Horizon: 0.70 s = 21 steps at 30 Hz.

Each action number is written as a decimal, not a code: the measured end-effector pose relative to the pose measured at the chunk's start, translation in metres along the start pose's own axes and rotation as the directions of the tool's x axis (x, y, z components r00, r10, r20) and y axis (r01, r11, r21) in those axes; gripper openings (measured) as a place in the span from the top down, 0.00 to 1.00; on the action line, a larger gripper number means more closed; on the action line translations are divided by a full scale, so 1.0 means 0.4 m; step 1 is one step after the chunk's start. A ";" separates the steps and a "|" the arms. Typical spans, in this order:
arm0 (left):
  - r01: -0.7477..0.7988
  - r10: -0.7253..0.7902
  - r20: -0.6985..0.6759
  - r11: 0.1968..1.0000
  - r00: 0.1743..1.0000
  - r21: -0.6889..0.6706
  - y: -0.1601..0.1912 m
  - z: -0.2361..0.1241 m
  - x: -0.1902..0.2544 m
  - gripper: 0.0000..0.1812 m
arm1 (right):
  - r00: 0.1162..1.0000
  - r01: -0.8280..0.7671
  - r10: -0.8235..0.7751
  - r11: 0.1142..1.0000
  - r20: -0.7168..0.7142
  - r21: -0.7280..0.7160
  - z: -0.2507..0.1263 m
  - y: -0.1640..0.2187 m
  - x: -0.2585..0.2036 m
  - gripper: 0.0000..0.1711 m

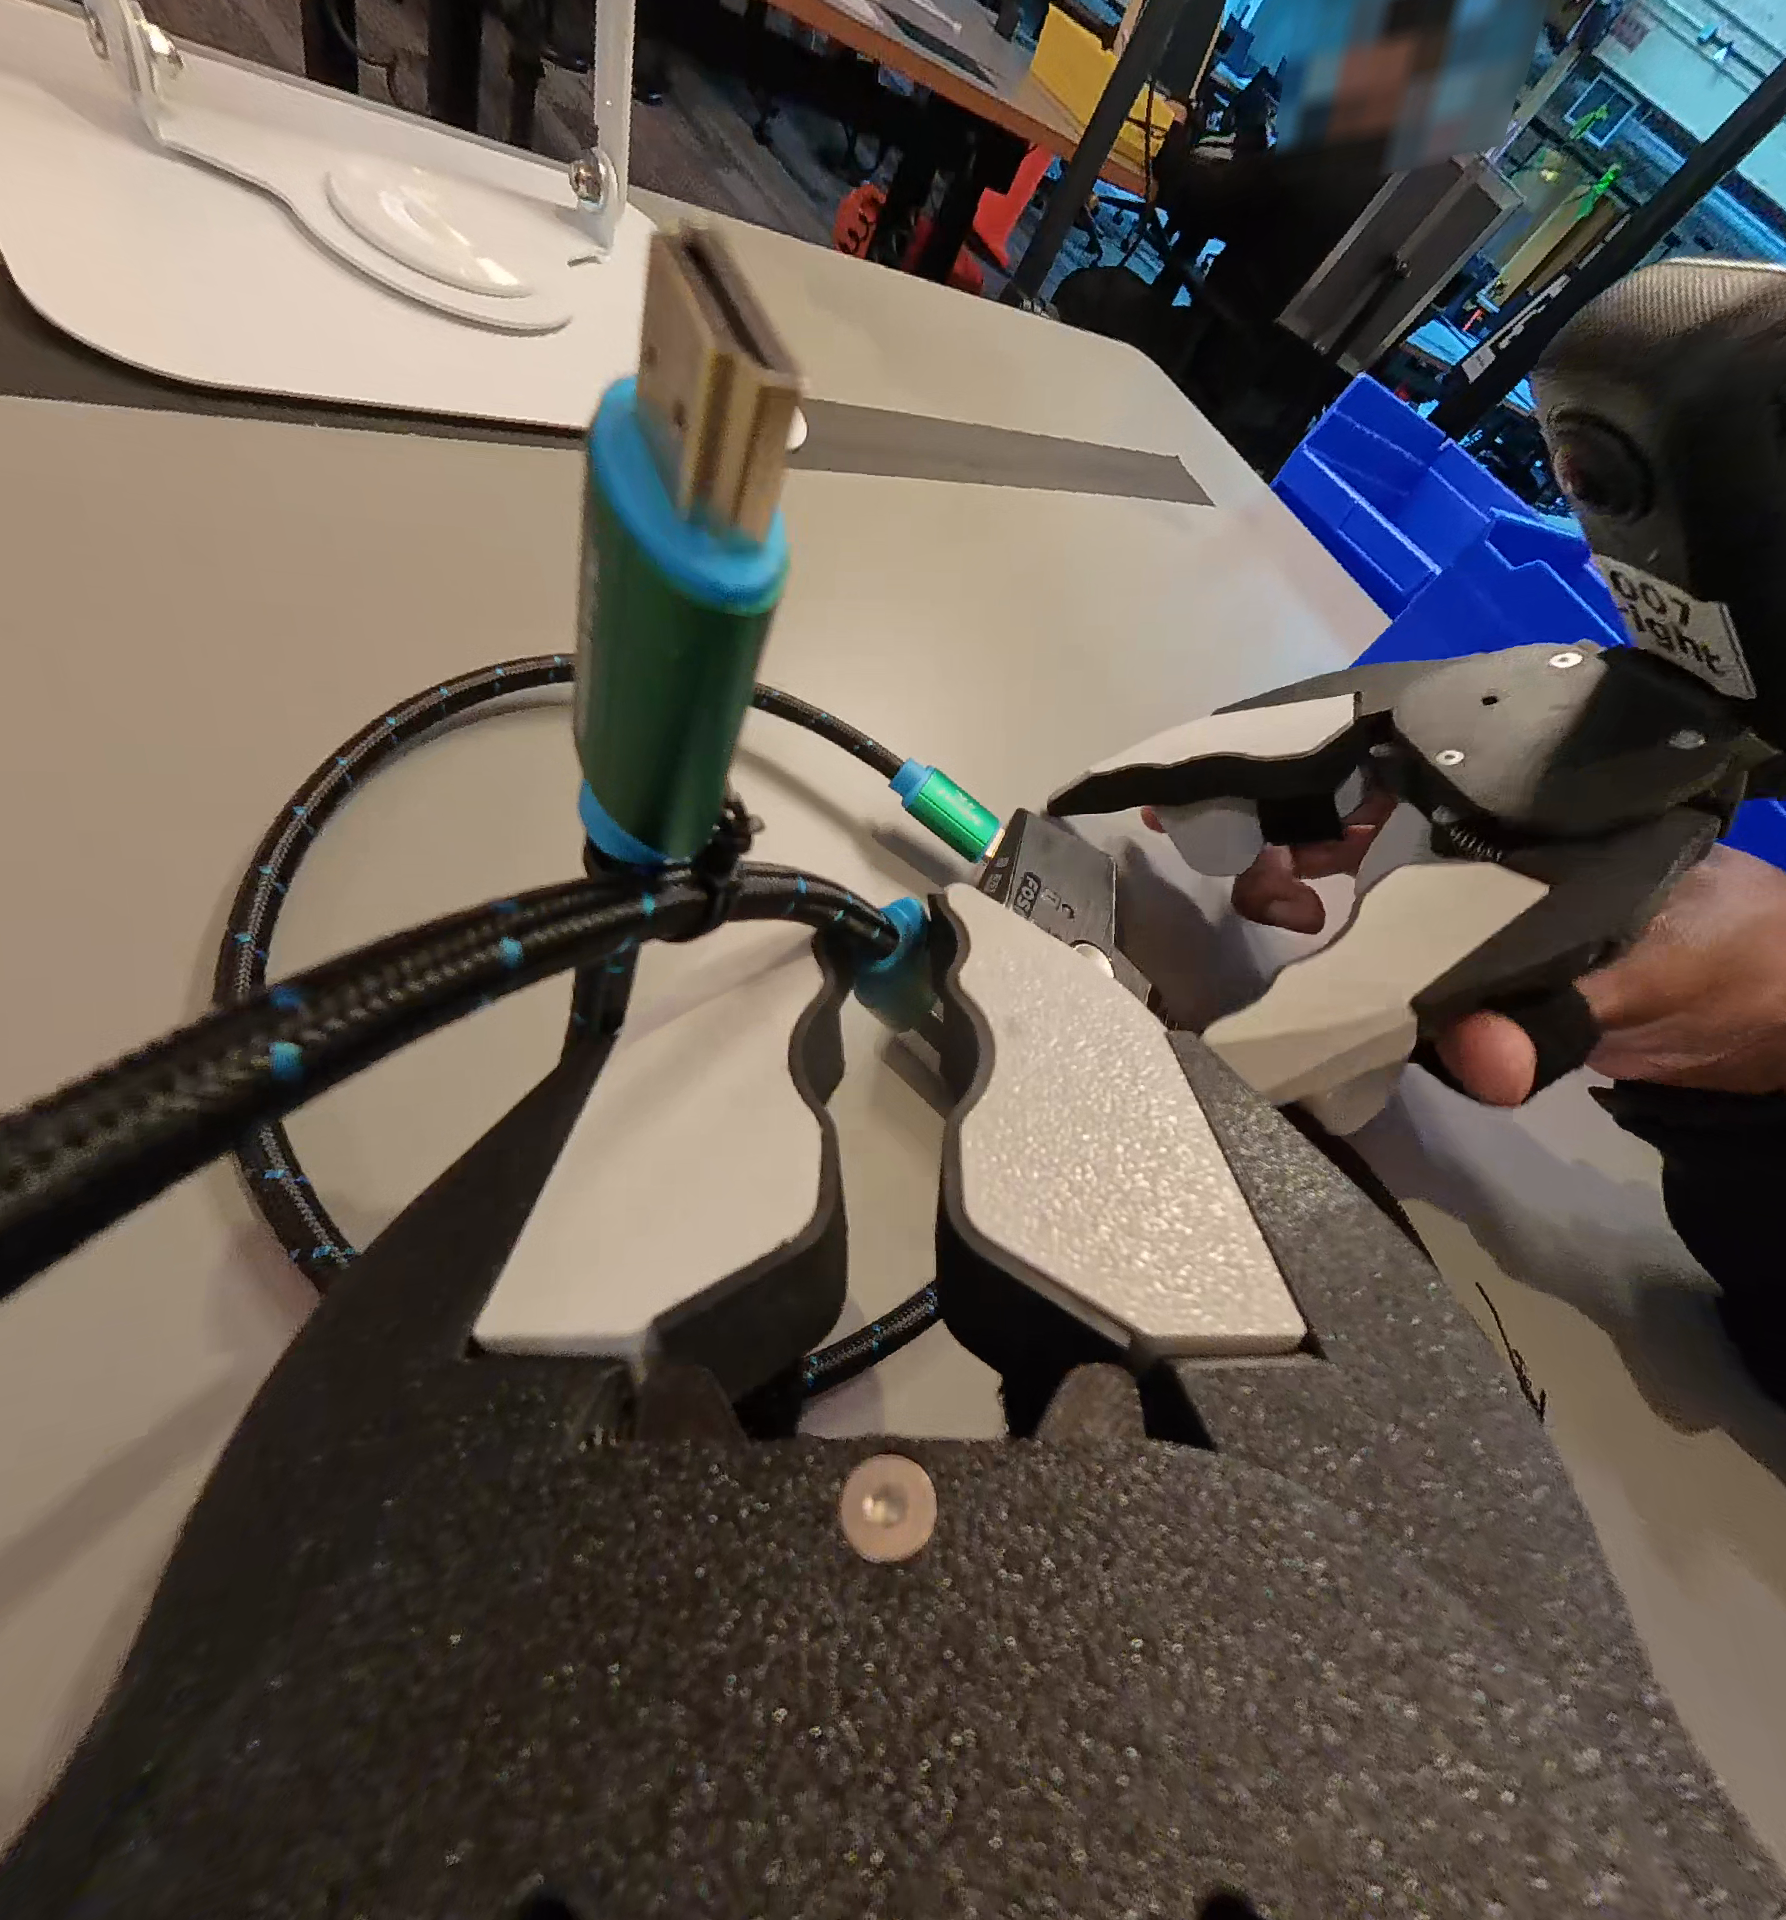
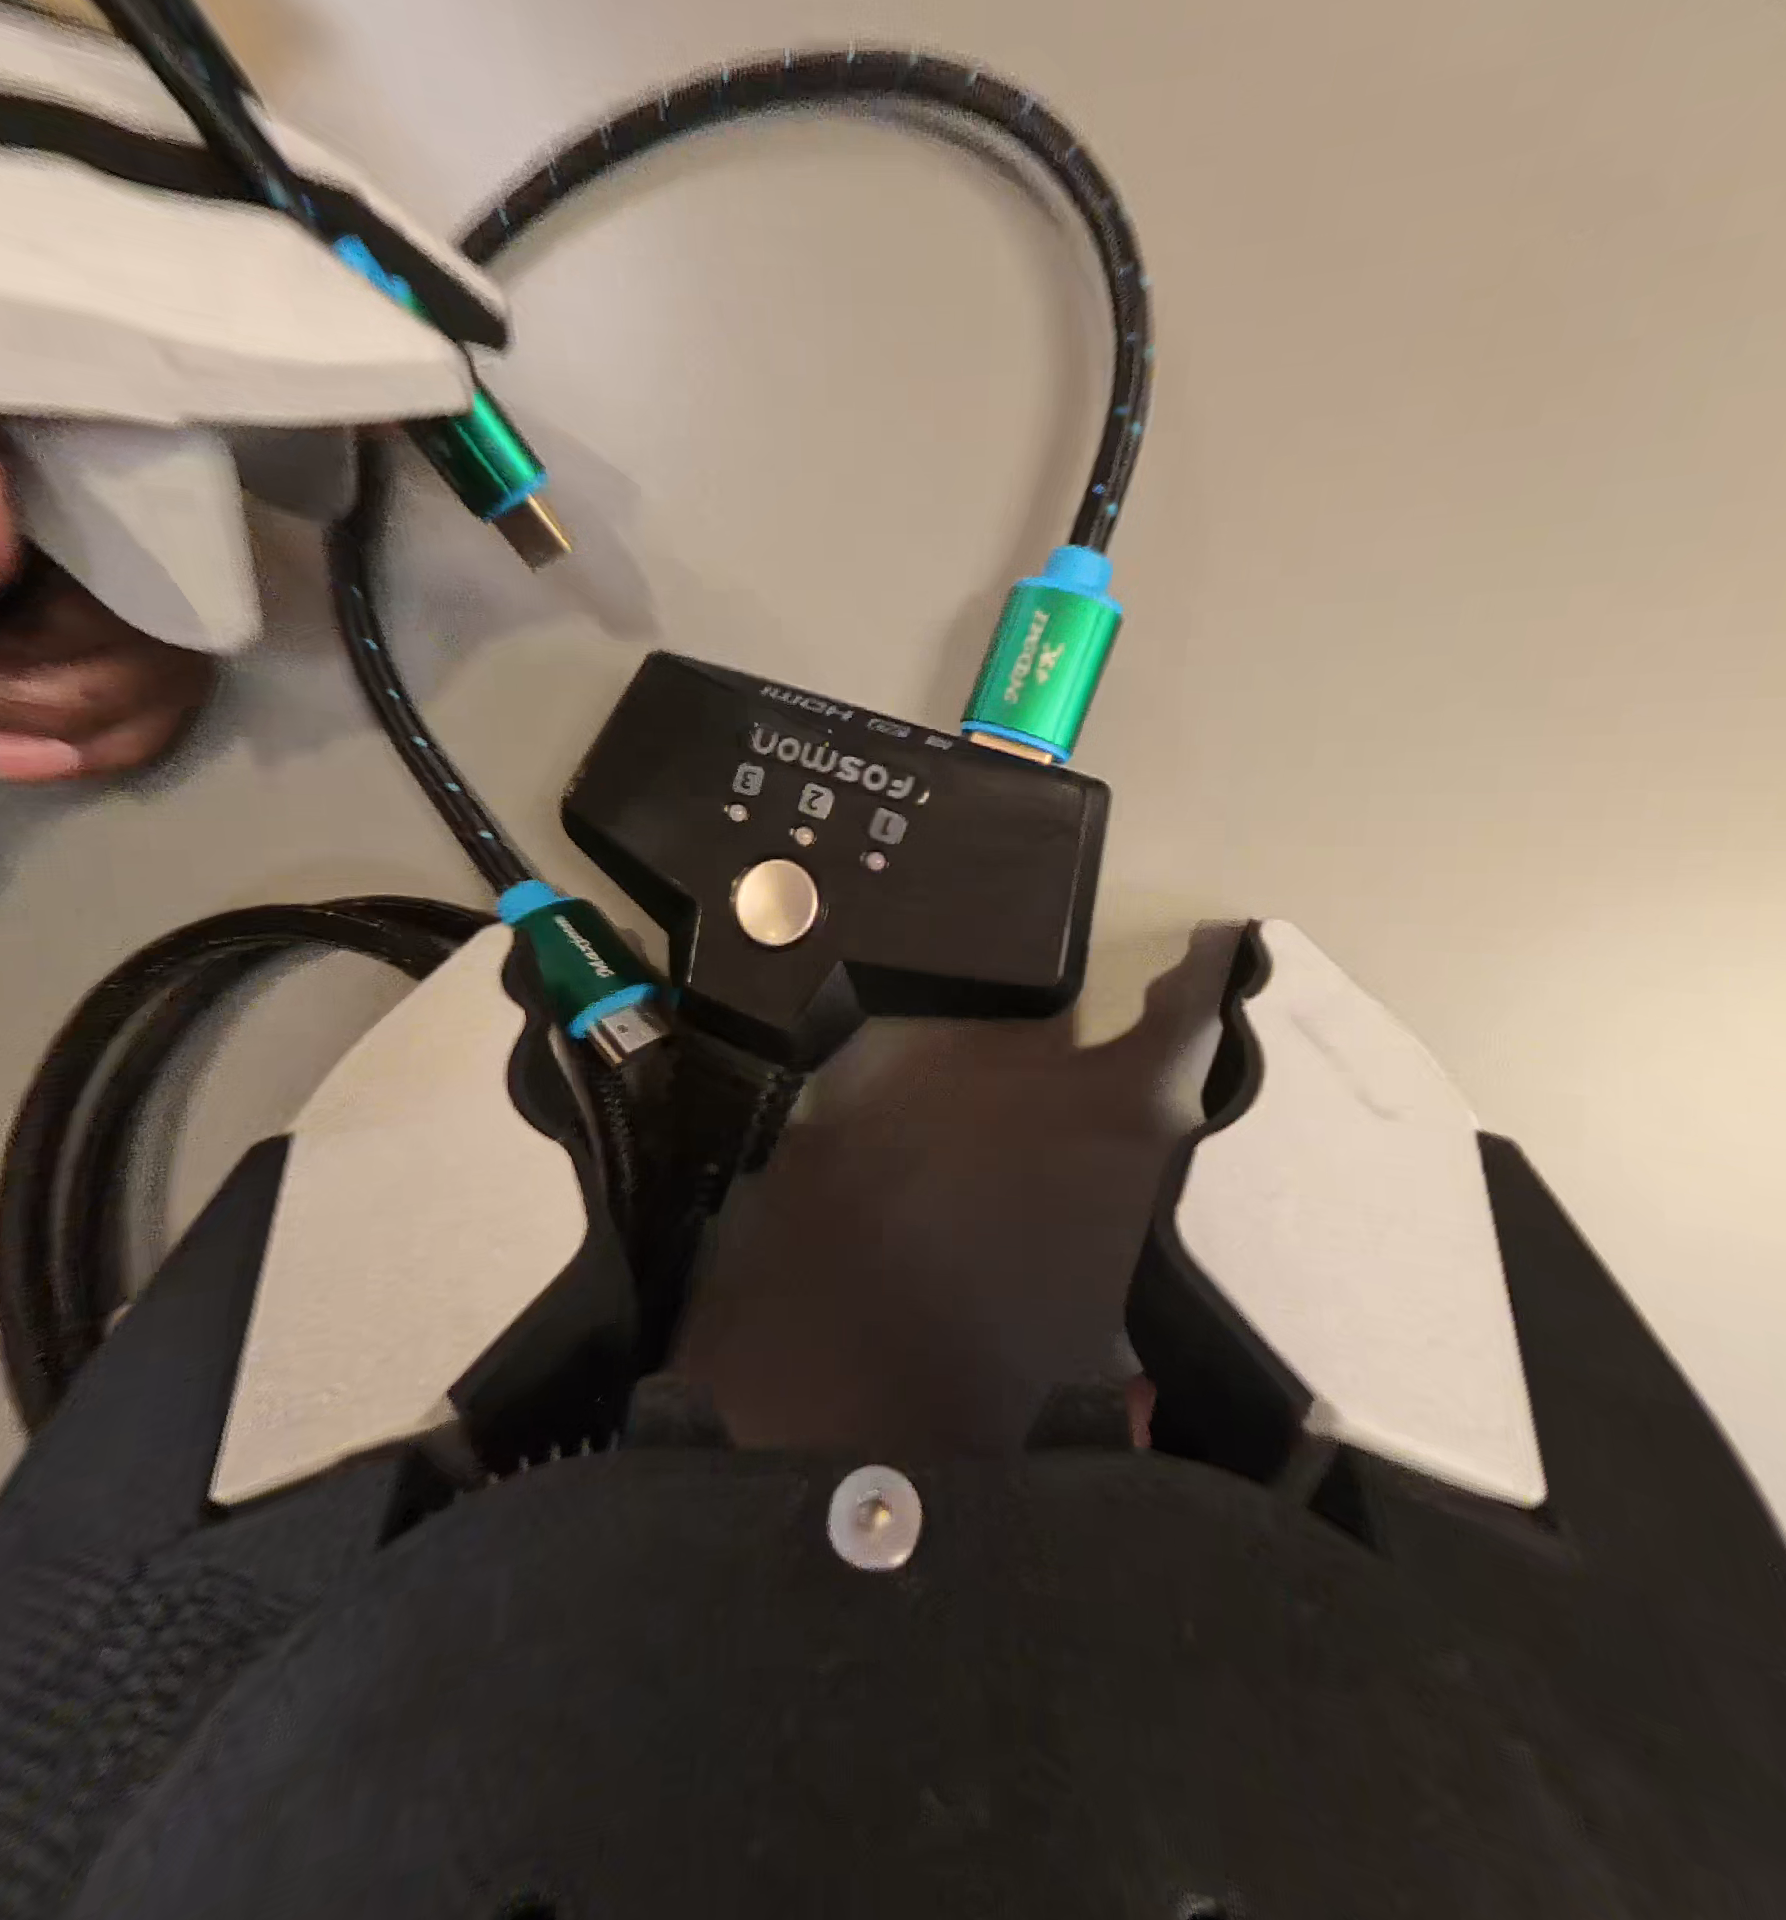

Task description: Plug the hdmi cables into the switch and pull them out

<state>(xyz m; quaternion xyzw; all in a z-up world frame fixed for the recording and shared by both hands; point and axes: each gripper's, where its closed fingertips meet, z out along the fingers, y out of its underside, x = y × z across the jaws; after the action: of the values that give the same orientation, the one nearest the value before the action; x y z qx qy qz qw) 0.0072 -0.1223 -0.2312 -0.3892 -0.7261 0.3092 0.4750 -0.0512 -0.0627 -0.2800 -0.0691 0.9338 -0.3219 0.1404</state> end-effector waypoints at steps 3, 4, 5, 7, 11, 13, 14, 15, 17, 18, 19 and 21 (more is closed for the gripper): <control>0.015 -0.015 0.001 1.000 1.000 -0.021 0.008 0.000 -0.003 0.92 | 0.995 0.089 -0.091 0.994 -0.033 -0.065 0.029 -0.001 -0.025 0.27; 0.020 -0.020 0.001 0.999 1.000 -0.028 0.011 0.000 -0.005 0.93 | 0.994 0.109 -0.111 0.992 -0.020 -0.060 0.037 -0.009 -0.037 0.31; 0.025 -0.025 -0.001 0.999 1.000 -0.034 0.013 -0.001 -0.005 0.93 | 0.991 0.132 -0.134 0.989 -0.029 -0.065 0.042 -0.013 -0.038 0.38; 0.037 -0.037 -0.001 0.998 0.999 -0.041 0.015 -0.005 -0.010 0.92 | 0.976 0.210 -0.214 0.974 -0.043 -0.089 0.050 -0.016 -0.036 0.43; 0.064 -0.064 -0.010 0.998 0.998 -0.029 -0.001 -0.024 -0.017 0.92 | 0.956 0.292 -0.292 0.956 0.006 -0.036 0.053 -0.020 -0.064 0.44; 0.094 -0.095 -0.036 0.995 0.995 -0.025 -0.007 -0.032 -0.012 0.92 | 0.935 0.353 -0.353 0.936 -0.016 -0.006 0.045 -0.024 -0.069 0.44; 0.111 -0.112 -0.051 0.994 0.992 -0.025 -0.009 -0.035 -0.007 0.92 | 0.919 0.393 -0.393 0.919 -0.039 0.008 0.038 -0.028 -0.069 0.44; 0.128 -0.129 -0.070 0.992 0.989 -0.022 -0.013 -0.038 0.001 0.92 | 0.896 0.441 -0.438 0.897 -0.069 0.021 0.031 -0.032 -0.070 0.44; 0.163 -0.164 -0.117 0.986 0.980 -0.016 -0.022 -0.043 0.025 0.92 | 0.833 0.545 -0.534 0.837 -0.143 0.051 0.015 -0.044 -0.077 0.44; 0.177 -0.176 -0.141 0.984 0.974 -0.010 -0.027 -0.046 0.040 0.92 | 0.794 0.598 -0.578 0.798 -0.187 0.072 0.007 -0.051 -0.083 0.44; 0.185 -0.184 -0.160 0.983 0.970 -0.004 -0.032 -0.048 0.053 0.92 | 0.752 0.648 -0.616 0.756 -0.235 0.094 -0.003 -0.059 -0.091 0.44; 0.184 -0.179 -0.173 0.983 0.968 0.009 -0.039 -0.050 0.073 0.92 | 0.679 0.720 -0.660 0.684 -0.321 0.117 -0.021 -0.073 -0.104 0.44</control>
<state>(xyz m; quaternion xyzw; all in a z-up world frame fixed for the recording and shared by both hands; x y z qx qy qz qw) 0.0144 -0.1033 -0.1983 -0.3404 -0.7112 0.2388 0.5668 -0.0130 -0.0716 -0.2467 -0.3599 0.8021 -0.4646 -0.1057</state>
